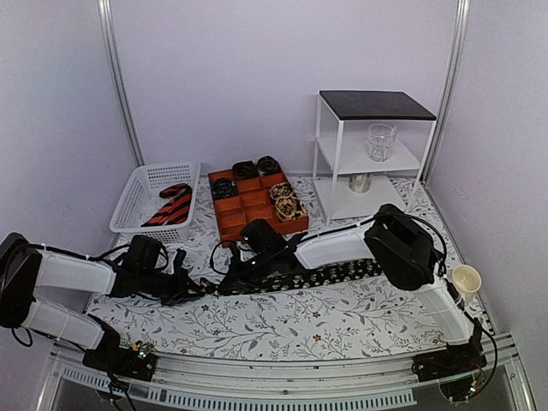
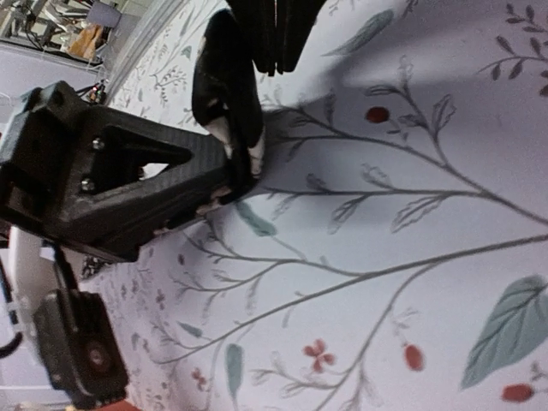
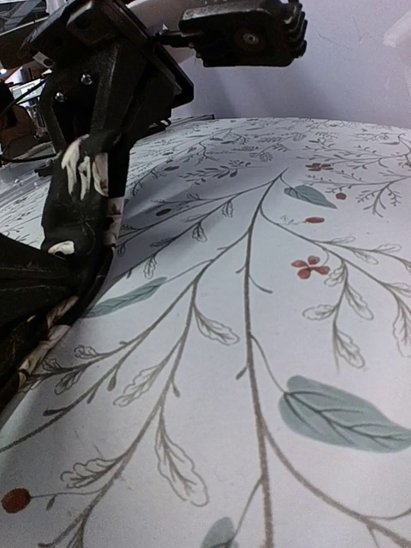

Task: Roll the ties
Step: Roll the tie at the center of the board.

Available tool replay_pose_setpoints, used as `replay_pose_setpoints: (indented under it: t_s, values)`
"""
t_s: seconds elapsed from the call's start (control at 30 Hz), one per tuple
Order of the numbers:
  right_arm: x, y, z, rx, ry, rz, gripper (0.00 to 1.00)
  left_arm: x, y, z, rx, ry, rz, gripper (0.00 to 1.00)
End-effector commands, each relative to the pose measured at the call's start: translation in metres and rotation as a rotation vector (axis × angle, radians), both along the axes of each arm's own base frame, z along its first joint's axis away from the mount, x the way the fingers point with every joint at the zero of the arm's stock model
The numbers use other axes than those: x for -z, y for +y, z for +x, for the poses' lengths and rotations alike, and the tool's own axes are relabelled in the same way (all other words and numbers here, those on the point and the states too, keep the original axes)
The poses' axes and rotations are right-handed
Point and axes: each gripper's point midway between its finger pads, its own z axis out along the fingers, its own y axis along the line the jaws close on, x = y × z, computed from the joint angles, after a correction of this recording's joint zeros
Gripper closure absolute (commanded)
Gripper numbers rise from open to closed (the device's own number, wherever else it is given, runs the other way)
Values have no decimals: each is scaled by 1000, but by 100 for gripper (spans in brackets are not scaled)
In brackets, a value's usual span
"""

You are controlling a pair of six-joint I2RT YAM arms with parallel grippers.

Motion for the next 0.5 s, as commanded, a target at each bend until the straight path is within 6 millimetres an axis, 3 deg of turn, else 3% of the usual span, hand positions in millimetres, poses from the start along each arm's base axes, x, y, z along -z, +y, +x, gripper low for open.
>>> replay_pose_setpoints:
  t_s: [0.0,0.17,0.27,0.47]
  values:
    - [8,-3,-6,-4,9,-9,100,-27,-20,7,43,-49,-147,100]
    - [-23,1,0,14,-22,44,100,-29,-26,8,66,-44,-163,100]
    - [-40,-6,7,51,-51,51,100,-28,-28,9,69,-41,-159,100]
    - [-56,-29,15,103,-73,67,100,-26,-37,10,95,-33,-156,99]
